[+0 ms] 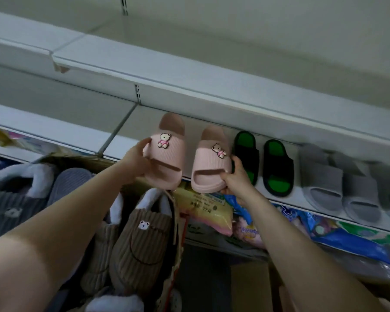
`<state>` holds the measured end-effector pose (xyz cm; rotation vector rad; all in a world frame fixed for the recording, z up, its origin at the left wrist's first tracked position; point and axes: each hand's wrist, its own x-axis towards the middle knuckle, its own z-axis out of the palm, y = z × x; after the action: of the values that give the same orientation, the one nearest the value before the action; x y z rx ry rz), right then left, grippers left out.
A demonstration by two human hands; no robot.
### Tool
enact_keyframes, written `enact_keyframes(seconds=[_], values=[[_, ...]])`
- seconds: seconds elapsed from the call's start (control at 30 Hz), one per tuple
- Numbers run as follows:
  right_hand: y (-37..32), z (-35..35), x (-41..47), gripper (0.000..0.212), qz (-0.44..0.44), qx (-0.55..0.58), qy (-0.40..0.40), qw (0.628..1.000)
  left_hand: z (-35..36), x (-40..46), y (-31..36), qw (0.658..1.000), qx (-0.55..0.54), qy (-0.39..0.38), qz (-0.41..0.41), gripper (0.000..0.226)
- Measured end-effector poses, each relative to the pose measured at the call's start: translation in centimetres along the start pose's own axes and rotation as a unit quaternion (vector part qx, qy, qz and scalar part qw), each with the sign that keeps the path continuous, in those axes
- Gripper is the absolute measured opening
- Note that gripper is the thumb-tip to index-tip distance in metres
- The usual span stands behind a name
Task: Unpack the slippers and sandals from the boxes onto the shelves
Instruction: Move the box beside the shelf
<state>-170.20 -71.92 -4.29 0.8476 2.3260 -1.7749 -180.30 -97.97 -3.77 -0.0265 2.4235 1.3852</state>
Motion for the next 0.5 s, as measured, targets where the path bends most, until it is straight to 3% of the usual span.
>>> enact_keyframes(seconds=[0.13, 0.3, 0.4, 0.5], values=[[-0.5, 0.9, 2.9, 0.065, -0.001, -0.025, 0.003, 1.0, 0.9, 3.9, -0.4, 1.0, 0.014, -0.01, -0.004, 0.074], [-0.7, 1.1, 4.2, 0.062, -0.051, -0.246, 0.025, 0.968, 1.8, 4.7, 0.2, 0.996, 0.077, 0.007, 0.033, 0.079], [-0.8, 0.9, 3.4, 0.091, -0.079, -0.321, -0.026, 0.943, 2.4, 4.6, -0.9, 0.994, 0.062, -0.063, 0.07, 0.122], [-1.2, 0.8, 2.8, 0.119, -0.093, -0.379, -0.072, 0.918, 3.5, 4.3, -2.3, 0.97, 0.195, -0.081, 0.12, 0.148]])
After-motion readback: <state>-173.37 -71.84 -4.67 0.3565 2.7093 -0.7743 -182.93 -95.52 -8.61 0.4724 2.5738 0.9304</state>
